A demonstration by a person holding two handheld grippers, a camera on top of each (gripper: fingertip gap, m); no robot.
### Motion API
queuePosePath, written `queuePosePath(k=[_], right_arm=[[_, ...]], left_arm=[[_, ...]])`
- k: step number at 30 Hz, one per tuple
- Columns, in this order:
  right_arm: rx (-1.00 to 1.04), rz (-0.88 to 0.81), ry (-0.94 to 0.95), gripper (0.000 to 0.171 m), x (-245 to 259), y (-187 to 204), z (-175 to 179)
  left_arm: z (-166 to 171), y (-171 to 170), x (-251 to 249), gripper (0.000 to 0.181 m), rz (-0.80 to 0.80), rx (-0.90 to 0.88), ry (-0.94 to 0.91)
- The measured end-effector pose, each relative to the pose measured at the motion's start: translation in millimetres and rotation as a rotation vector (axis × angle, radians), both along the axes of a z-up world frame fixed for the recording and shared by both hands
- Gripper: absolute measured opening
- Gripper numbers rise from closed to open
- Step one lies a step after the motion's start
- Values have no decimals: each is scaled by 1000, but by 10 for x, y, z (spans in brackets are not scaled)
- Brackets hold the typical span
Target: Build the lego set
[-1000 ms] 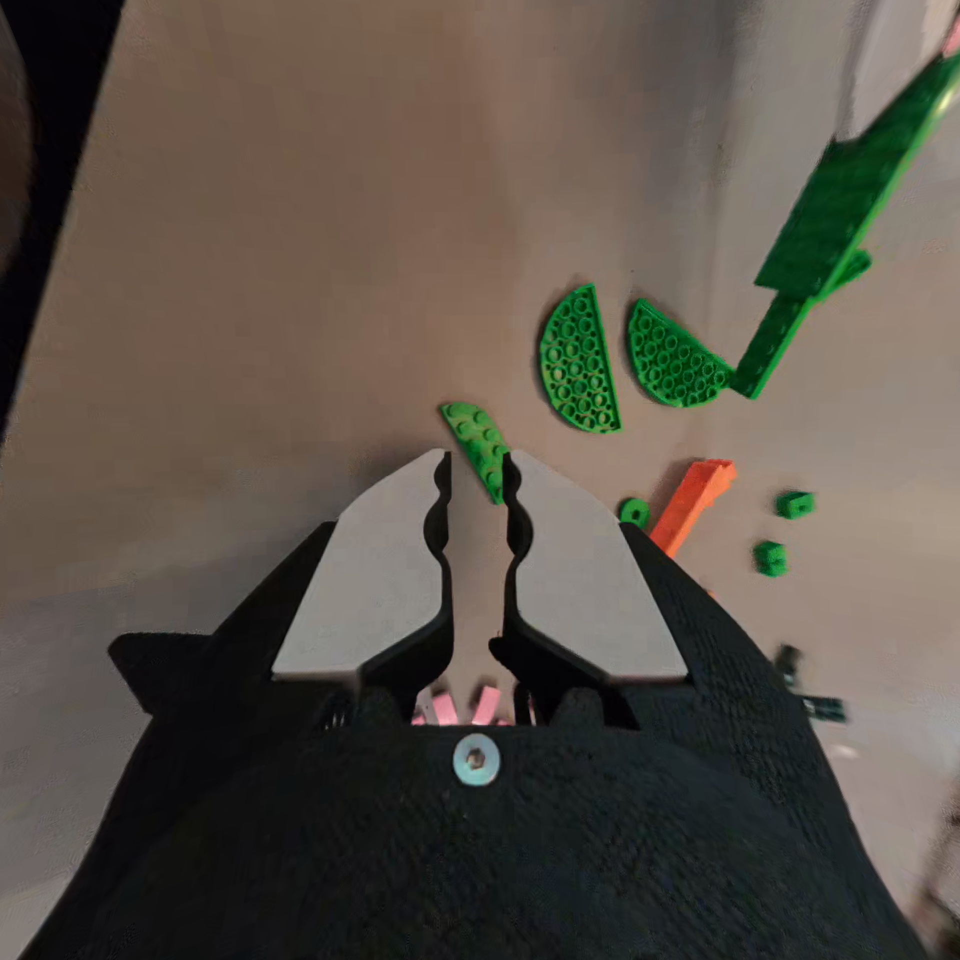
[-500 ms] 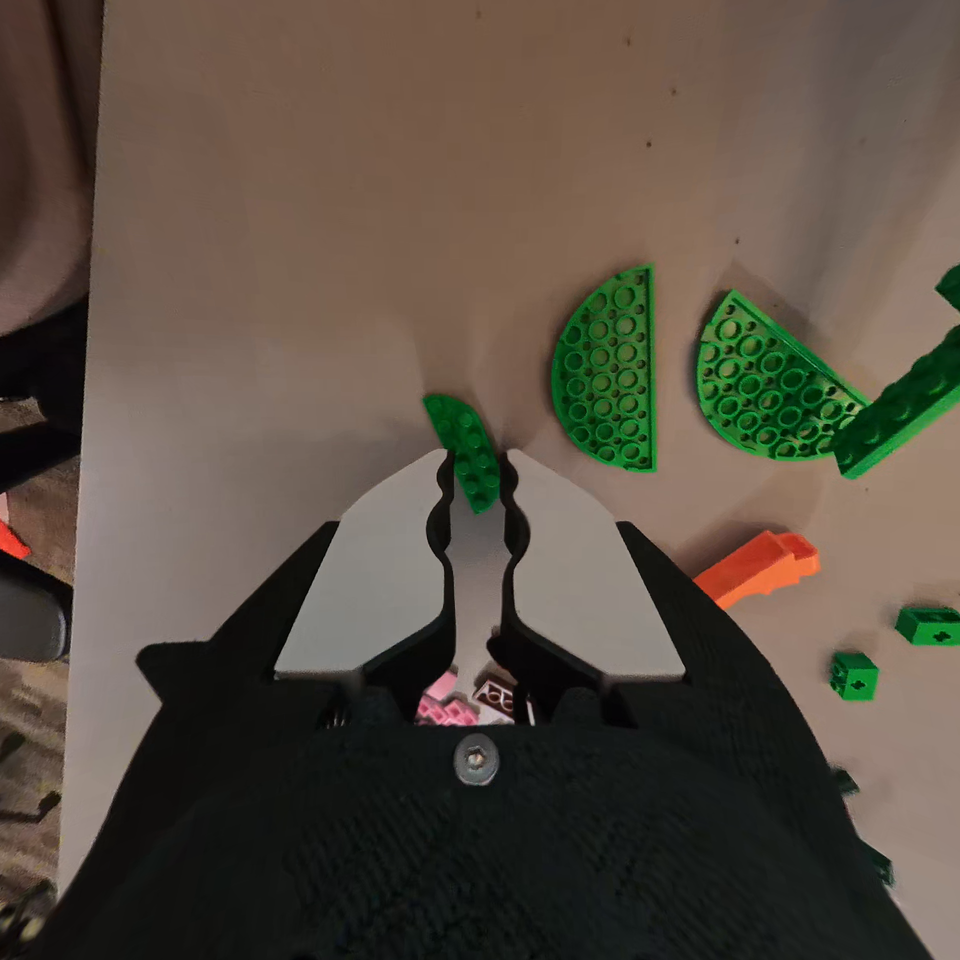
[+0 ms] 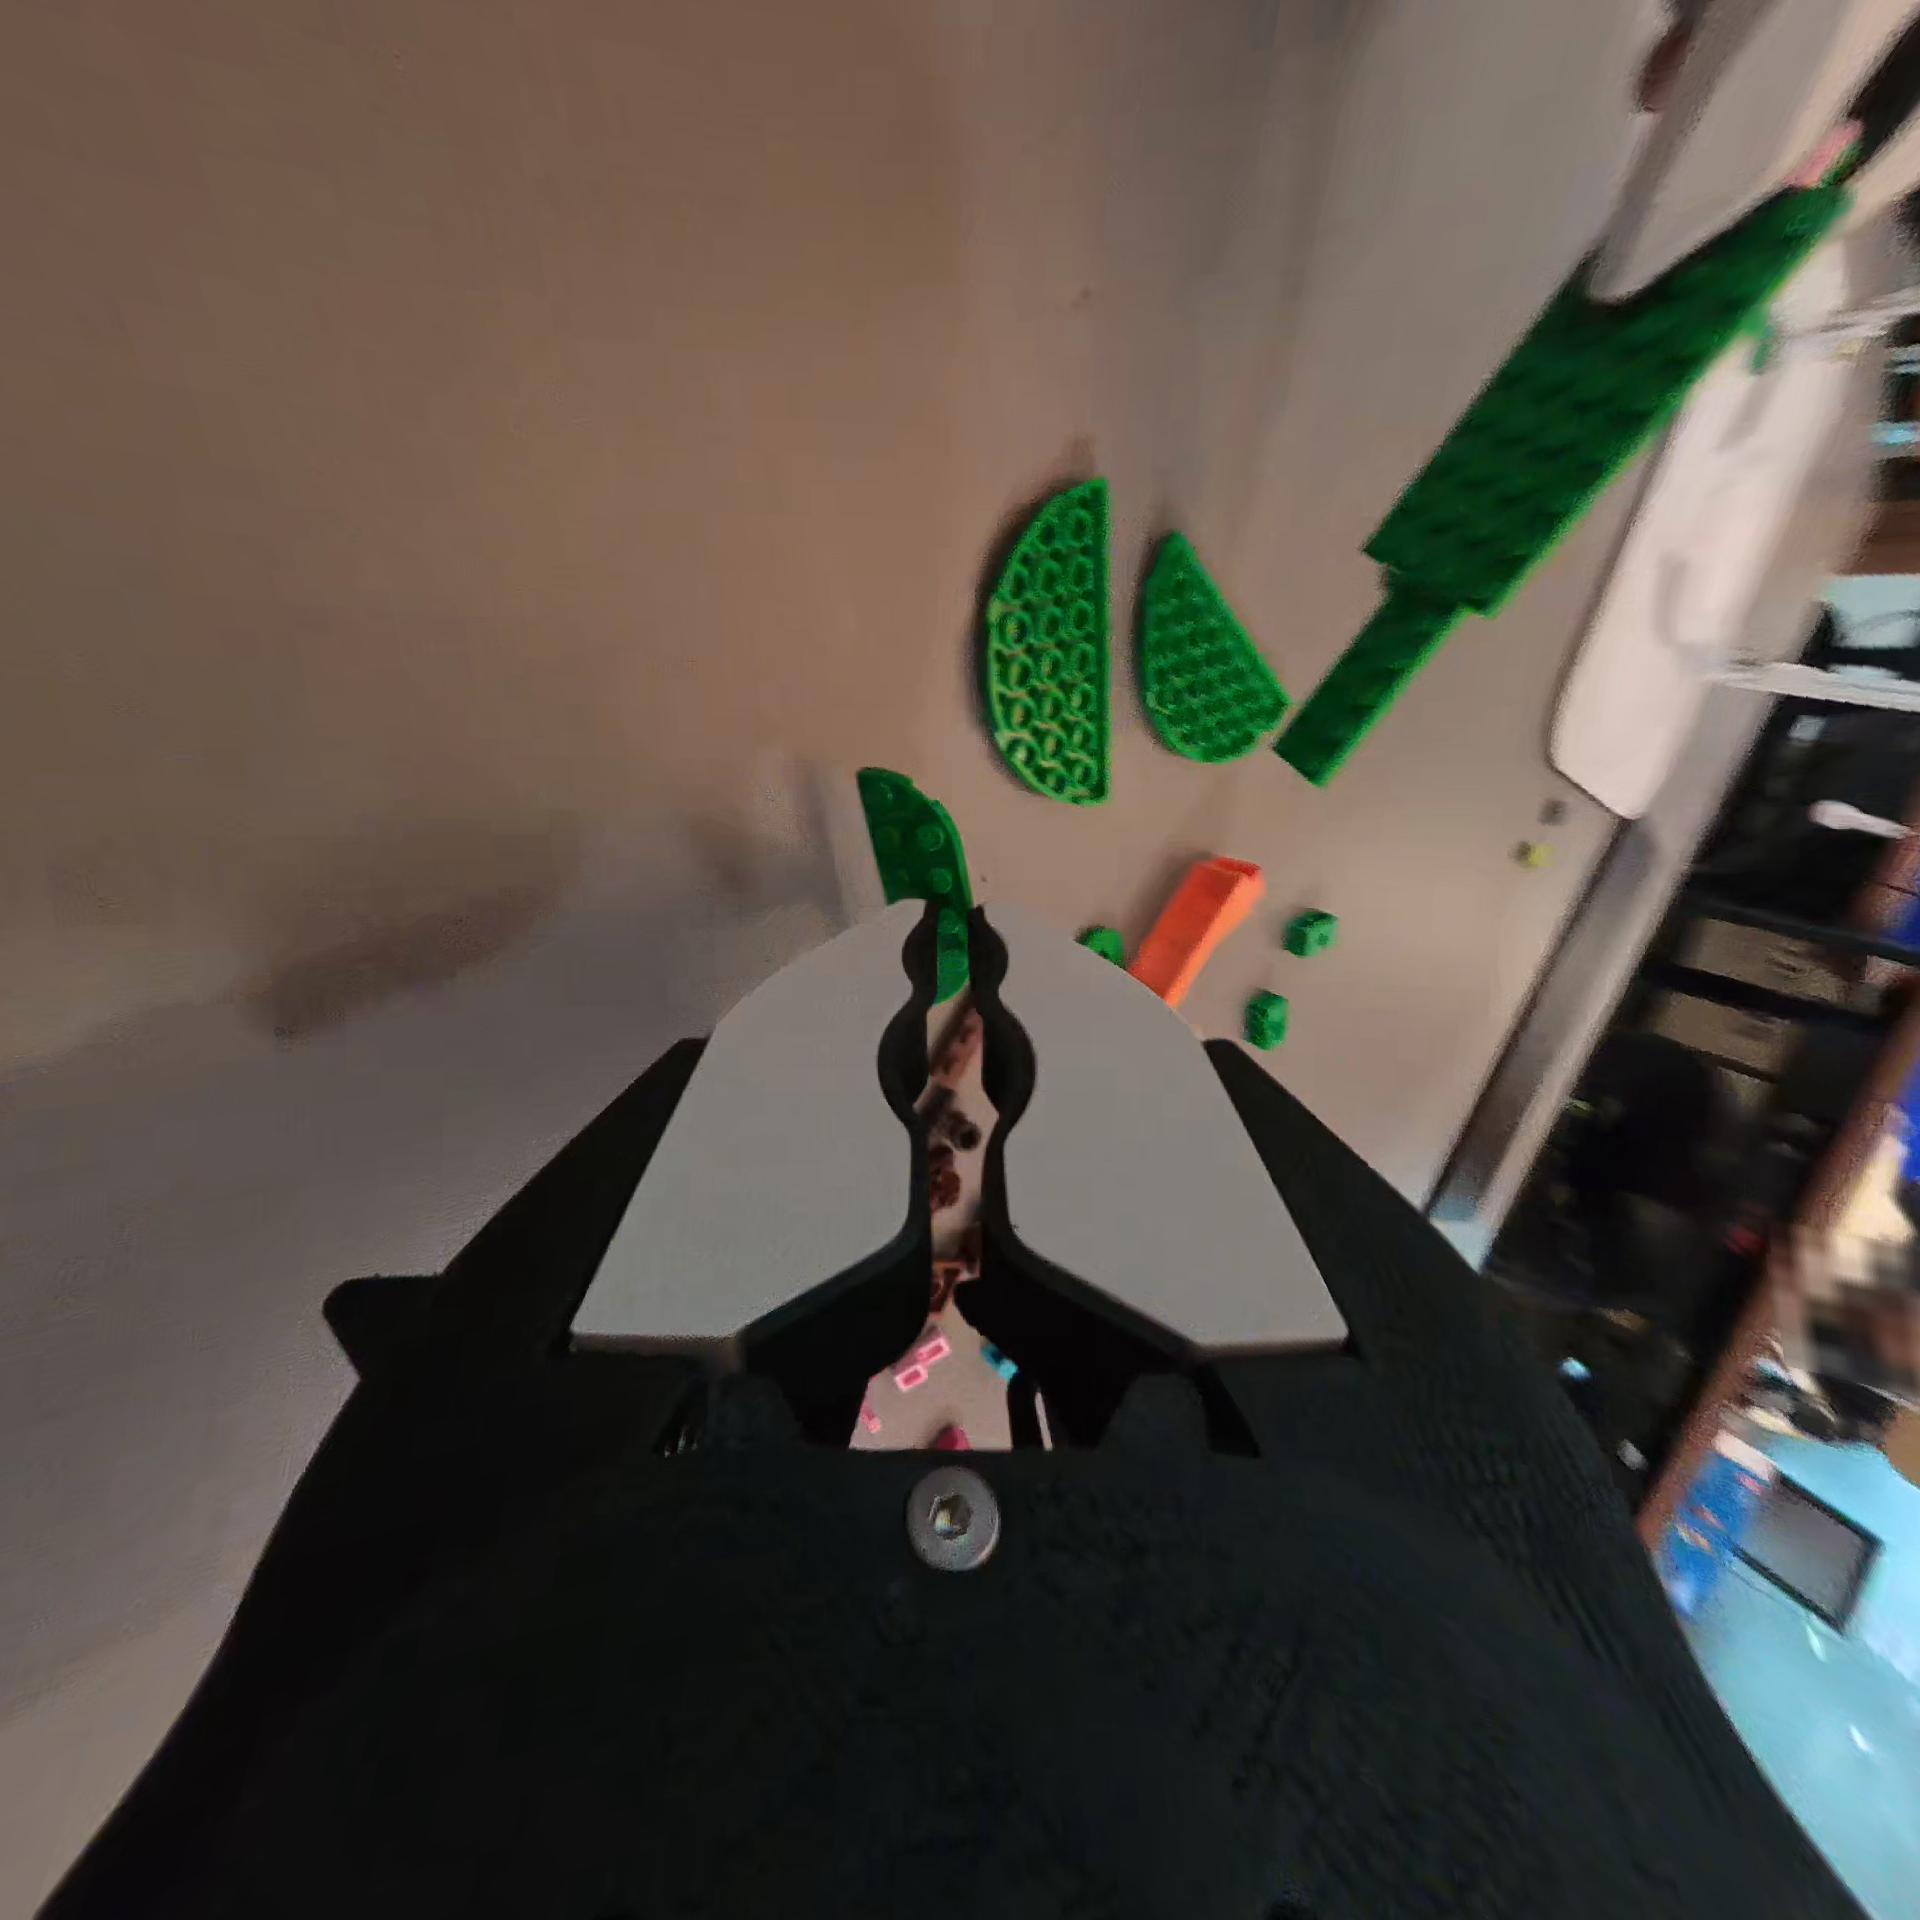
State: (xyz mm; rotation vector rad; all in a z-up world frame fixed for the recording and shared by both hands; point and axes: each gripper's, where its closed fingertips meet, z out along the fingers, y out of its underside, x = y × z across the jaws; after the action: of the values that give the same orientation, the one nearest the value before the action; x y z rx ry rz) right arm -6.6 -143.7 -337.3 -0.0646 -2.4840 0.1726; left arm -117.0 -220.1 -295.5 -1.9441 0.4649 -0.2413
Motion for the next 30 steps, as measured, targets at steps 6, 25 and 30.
queuePosePath(k=[6, 25, 30], right_arm=[[-164, -86, -15, 3, 103, -13, -60], [-291, -319, 690, 1, -591, -143, 938], [-249, -309, 799, 1, -588, -201, 988]], left_arm=[[-92, 17, 30, 8, -5, -37, 29], [175, 436, 425, 8, 151, 299, 300], [277, 444, 454, 8, 209, 370, 363]])
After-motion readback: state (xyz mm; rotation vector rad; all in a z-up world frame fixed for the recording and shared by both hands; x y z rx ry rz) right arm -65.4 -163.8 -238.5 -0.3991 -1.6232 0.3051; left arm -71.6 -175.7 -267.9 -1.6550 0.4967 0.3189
